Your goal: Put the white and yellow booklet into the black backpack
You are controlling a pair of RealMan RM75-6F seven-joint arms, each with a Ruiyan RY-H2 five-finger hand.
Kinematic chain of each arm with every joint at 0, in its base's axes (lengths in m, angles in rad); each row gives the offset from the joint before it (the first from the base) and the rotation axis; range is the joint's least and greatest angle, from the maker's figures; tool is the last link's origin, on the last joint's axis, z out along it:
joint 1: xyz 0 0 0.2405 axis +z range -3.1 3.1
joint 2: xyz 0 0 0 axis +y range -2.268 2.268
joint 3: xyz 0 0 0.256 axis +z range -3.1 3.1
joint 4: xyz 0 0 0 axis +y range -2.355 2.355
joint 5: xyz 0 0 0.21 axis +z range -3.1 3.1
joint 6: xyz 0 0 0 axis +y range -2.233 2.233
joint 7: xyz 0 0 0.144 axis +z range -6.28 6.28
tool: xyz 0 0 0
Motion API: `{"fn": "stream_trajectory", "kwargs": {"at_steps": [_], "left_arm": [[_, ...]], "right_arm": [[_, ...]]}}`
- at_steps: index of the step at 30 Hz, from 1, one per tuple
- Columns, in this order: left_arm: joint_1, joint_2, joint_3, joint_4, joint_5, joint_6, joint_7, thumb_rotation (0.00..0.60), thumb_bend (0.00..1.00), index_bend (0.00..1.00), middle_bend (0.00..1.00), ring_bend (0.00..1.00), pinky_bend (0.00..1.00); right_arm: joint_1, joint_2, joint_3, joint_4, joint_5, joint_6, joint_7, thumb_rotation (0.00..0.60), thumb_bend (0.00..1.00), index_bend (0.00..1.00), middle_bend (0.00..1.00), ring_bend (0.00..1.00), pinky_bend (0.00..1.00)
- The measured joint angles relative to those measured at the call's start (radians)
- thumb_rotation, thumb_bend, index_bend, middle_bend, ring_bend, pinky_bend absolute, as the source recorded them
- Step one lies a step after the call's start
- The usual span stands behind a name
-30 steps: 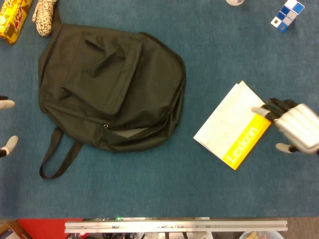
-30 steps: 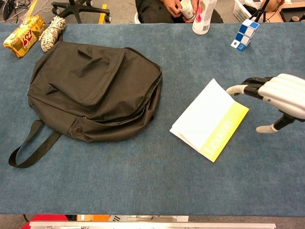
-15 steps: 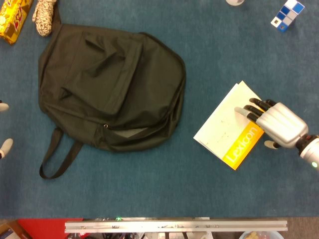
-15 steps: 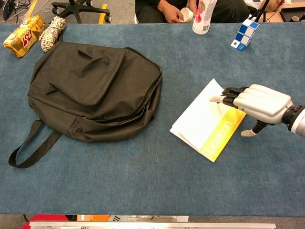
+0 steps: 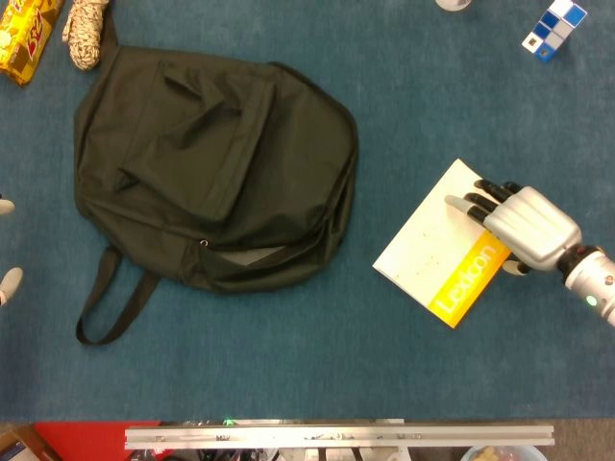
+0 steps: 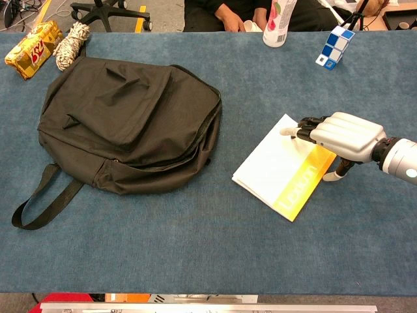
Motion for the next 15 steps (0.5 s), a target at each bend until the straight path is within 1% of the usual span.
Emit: {"fn": "stream_trajectory", "kwargs": {"at_steps": [8, 15], "left_arm": [[0.004, 0.001, 0.002, 0.007, -0.001, 0.000, -0.008, 0.600, 0.20, 0.27, 0.23, 0.16, 0.28], [0.006, 0.006, 0.004, 0.009, -0.002, -0.005, -0.018, 0.600, 0.20, 0.27, 0.23, 0.16, 0.28]], "right_arm": [[0.034, -0.008, 0.004, 0.000, 0.033, -0.039, -0.008, 0.600, 0.08, 0.07, 0.21, 0.11, 0.28], [0.049, 0.013, -0.007, -0.017, 0.042, -0.046, 0.001, 0.600, 0.08, 0.06, 0.21, 0.11, 0.28]]}}
